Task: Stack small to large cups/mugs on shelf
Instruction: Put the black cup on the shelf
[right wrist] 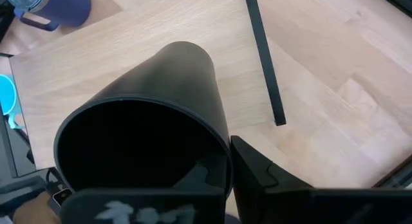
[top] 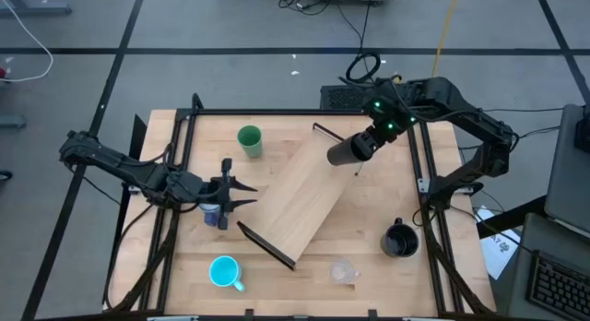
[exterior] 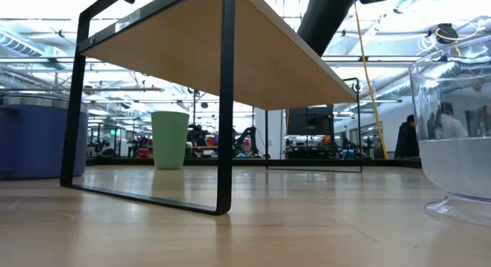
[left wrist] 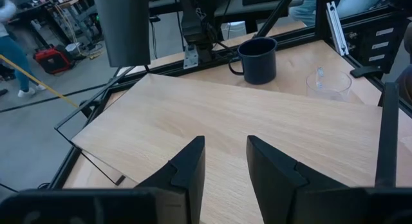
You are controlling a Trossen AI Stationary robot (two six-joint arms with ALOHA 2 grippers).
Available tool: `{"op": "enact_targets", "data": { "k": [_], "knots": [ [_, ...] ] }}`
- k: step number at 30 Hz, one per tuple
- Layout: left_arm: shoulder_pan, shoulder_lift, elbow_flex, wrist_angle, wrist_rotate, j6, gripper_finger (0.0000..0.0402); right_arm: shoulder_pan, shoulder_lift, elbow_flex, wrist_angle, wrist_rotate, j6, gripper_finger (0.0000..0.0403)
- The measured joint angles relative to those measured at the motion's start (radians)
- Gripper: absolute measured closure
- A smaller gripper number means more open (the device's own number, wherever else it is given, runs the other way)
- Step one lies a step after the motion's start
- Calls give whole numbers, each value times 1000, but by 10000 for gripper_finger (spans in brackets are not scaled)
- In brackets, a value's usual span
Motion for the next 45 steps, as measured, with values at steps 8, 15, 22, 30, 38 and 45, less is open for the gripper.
{"op": "enact_targets", "data": {
  "k": [8, 15, 22, 30, 38, 45],
  "knots": [
    [0, 0, 0, -1, -18, 8, 284, 60, 16, -1, 2, 51, 27, 403],
    [0, 0, 0, -1, -26, 19, 284, 84, 14, -2, 1, 69, 78, 403],
    [0, 0, 0, -1, -26, 18, 284, 84, 21, -69, 0, 73, 88, 403],
    [0, 0, 0, -1, -26, 18, 284, 73, 19, -120, 1, 43, 81, 403],
    [0, 0, 0, 0, -26, 19, 284, 36, 12, -120, 1, 44, 83, 403],
    [0, 0, 0, 0, -27, 19, 284, 15, 18, -120, 0, 43, 89, 402]
  ]
}}
